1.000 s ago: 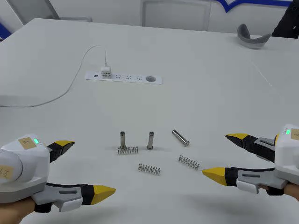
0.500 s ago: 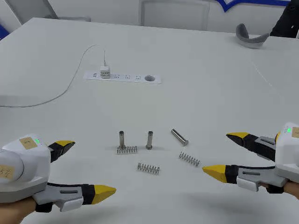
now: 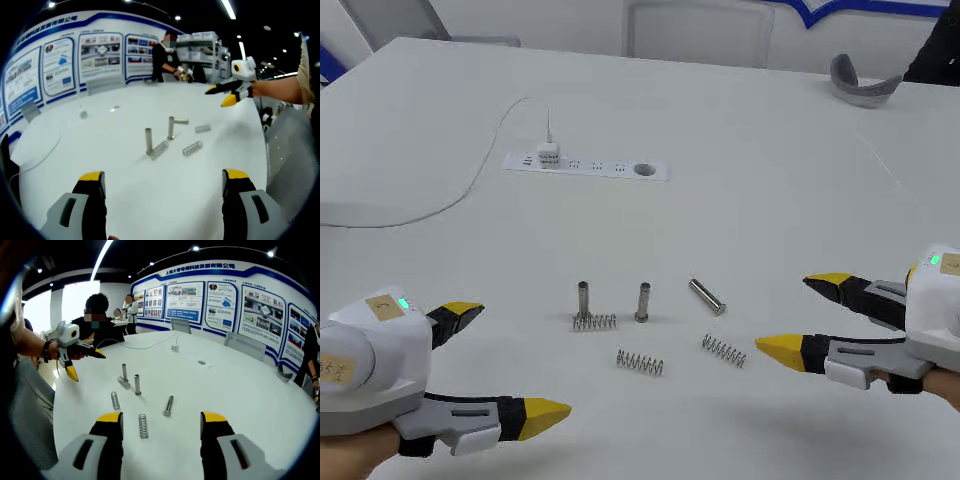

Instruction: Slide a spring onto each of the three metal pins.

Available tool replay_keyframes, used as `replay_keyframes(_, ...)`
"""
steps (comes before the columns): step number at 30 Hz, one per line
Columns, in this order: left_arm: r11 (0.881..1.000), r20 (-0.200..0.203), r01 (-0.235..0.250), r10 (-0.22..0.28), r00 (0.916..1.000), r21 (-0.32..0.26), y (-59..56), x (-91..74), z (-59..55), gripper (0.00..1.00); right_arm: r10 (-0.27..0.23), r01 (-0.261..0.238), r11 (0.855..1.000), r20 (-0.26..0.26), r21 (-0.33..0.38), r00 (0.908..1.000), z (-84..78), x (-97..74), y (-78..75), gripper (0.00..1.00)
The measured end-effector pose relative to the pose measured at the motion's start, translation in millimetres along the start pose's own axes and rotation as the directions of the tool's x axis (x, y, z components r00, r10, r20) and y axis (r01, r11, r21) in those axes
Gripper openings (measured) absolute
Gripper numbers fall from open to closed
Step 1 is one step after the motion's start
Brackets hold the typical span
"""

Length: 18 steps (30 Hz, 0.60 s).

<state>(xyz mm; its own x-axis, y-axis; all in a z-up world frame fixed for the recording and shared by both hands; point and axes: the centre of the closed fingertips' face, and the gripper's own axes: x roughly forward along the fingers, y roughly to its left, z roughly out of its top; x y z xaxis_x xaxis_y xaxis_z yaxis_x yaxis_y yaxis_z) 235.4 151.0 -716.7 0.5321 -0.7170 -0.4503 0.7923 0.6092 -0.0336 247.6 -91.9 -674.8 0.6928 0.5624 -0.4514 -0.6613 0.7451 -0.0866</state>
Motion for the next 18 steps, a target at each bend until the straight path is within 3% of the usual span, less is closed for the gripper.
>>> replay_keyframes(18,1.0,0.001,0.002,-0.002,1.0,-0.006,-1.8,0.5,-1.9,0.98,0.01,-0.01,1.0,-0.041,-0.009,0.9991,7.6,35.6,-19.3,0.55)
